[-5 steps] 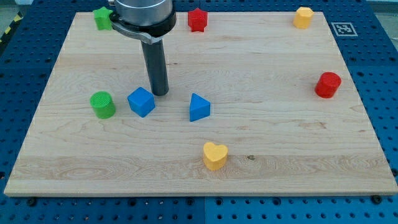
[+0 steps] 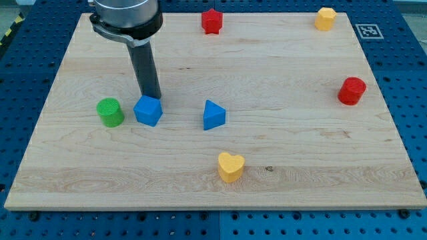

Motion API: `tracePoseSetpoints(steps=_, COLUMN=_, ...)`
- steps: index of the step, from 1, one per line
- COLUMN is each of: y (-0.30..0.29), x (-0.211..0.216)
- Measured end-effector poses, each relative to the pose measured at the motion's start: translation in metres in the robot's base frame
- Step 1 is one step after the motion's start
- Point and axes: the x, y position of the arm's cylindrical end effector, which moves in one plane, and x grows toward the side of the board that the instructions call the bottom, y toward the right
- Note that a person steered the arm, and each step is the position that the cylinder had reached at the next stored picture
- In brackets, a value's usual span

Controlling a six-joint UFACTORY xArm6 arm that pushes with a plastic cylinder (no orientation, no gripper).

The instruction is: Arrange the blue blocks and green circle in a horizontally

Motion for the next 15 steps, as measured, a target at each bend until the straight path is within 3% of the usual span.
tracePoseSetpoints(steps=4, y=0.000, x=0.009)
tracePoseSetpoints(steps=8, y=-0.056, x=0.009)
tracePoseSetpoints(steps=13, y=-0.072, x=0.007)
tracePoseSetpoints(steps=14, y=-0.084, x=-0.011)
tracePoseSetpoints(steps=15, y=-0.115, x=-0.058)
